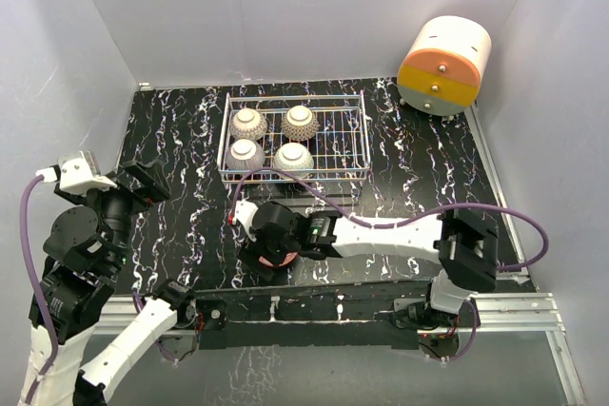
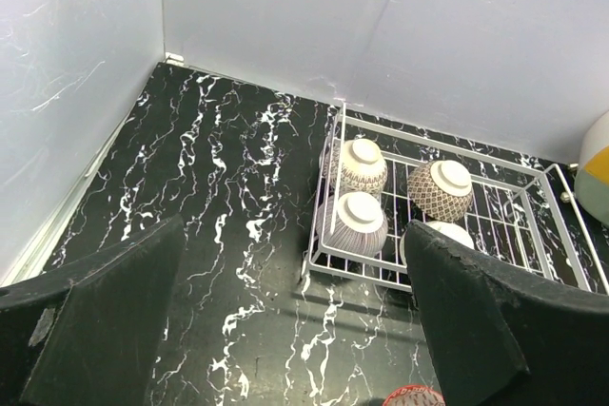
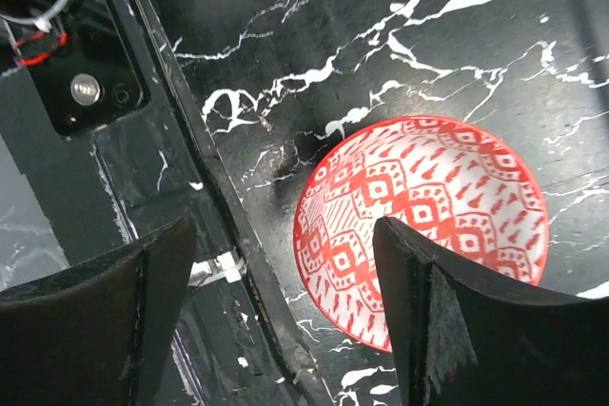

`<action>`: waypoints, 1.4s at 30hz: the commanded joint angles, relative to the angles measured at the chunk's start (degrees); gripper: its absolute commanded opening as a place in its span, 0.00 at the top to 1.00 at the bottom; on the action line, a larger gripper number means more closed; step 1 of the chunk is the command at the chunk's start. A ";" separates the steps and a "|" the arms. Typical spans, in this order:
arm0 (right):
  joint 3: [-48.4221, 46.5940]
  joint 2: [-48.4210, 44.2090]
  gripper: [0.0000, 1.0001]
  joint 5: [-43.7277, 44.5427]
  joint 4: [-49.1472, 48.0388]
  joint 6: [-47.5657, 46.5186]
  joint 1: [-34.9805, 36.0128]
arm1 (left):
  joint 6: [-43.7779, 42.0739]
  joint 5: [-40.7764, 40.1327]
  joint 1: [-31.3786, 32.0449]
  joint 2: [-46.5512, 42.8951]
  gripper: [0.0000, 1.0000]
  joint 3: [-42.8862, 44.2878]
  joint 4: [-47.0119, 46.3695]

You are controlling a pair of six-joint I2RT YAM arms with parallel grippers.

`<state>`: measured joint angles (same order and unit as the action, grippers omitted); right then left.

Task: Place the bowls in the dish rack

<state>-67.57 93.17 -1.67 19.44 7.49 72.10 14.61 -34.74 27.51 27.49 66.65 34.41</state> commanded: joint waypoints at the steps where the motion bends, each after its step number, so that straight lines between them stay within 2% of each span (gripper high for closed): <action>1: -1.20 2.09 0.24 -1.29 -0.76 -1.68 0.58 | -0.02 -1.61 0.09 -1.13 0.03 1.54 1.09; 9: -2.39 8.86 0.35 1.02 1.16 -1.45 0.99 | -0.10 -2.35 0.15 -1.82 0.03 1.20 1.73; 20: -0.72 8.81 0.65 6.35 -0.06 2.04 1.03 | -0.44 -2.56 0.10 -2.19 0.03 0.69 1.26; 23: -0.16 8.95 0.69 7.21 -0.28 2.33 1.02 | -0.46 -2.44 0.09 -2.17 0.03 0.51 1.17; 28: 0.37 8.83 0.90 8.08 -0.58 3.44 1.03 | -0.33 -2.26 0.10 -2.17 0.03 0.84 1.31; 32: 0.08 7.23 0.92 6.05 -1.08 4.11 0.92 | -0.37 -2.35 0.16 -2.17 0.03 1.19 1.54; 36: -1.24 1.86 0.92 1.99 -1.37 5.59 0.06 | -0.26 -2.21 0.16 -2.23 0.03 1.35 1.46; 42: 0.65 -6.14 0.92 -9.15 -6.28 9.50 -6.23 | -0.35 -2.06 0.14 -2.26 0.03 1.12 1.20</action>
<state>-67.31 95.31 -2.74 19.90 13.69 70.41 14.61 -36.64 27.51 25.78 66.67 36.07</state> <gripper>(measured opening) 0.111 0.970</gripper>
